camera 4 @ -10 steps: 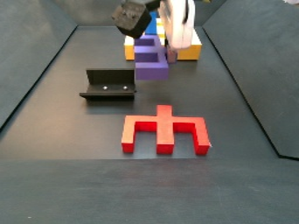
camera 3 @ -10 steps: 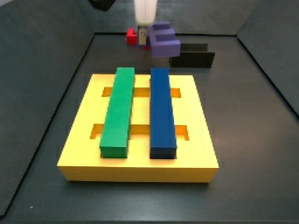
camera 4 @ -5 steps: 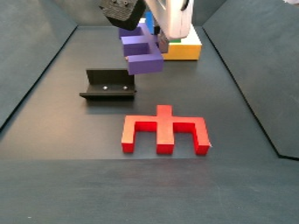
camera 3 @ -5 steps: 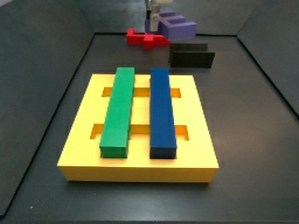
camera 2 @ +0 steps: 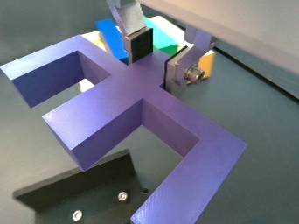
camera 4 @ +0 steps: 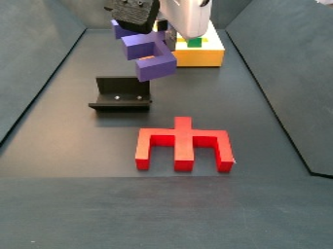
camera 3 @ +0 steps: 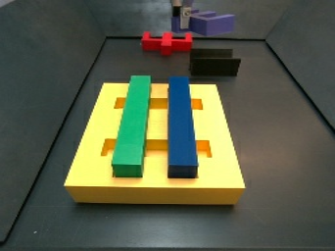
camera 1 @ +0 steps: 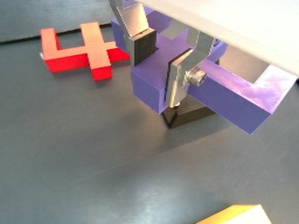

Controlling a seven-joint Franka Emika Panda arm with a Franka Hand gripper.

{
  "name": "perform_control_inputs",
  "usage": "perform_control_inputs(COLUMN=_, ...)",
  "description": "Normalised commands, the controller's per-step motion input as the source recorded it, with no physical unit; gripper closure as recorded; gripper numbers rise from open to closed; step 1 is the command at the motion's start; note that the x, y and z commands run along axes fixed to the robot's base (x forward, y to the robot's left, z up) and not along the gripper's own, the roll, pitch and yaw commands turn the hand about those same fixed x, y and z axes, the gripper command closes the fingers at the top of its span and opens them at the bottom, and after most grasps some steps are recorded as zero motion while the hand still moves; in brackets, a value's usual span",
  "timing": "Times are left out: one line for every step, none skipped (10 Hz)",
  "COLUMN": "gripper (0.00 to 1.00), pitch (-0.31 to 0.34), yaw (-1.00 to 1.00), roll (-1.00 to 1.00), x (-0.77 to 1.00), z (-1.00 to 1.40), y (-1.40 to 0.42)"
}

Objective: Pick up the purple object. Move up. Place the purple object on the fixture. Regrasp the purple object. Move to above the board. Insert the purple object.
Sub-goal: Place the purple object on the fixture.

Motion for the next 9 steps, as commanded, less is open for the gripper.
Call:
perform_control_inputs(gripper=1.00, pitch=0.246, yaw=0.54, roll=-0.22, x=0.29, z=0.01, y=0.00)
perform_control_inputs(gripper=1.00, pitch=0.249, yaw=0.54, roll=-0.21, x=0.29, z=0.03, y=0.00)
perform_control_inputs(gripper=1.00, pitch=0.260, yaw=0.54, roll=-0.19, x=0.29, z=0.03, y=0.00)
perform_control_inputs(gripper=1.00, pitch=0.274, yaw=0.50, roll=-0.22, x=0.35, z=0.00, y=0.00)
perform_control_inputs(gripper=1.00, pitch=0.263, yaw=0.49, roll=-0.24, x=0.37, z=0.00, y=0.00)
perform_control_inputs(gripper=1.00, pitch=0.286, yaw=0.49, roll=-0.23, x=0.36, z=0.00, y=0.00)
perform_control_inputs(gripper=1.00, pitch=0.291, yaw=0.49, roll=-0.22, x=0.35, z=0.00, y=0.00)
perform_control_inputs(gripper=1.00, pitch=0.294, yaw=0.49, roll=-0.22, x=0.35, z=0.00, y=0.00)
perform_control_inputs(gripper=1.00, pitch=0.300, yaw=0.47, roll=-0.23, x=0.37, z=0.00, y=0.00)
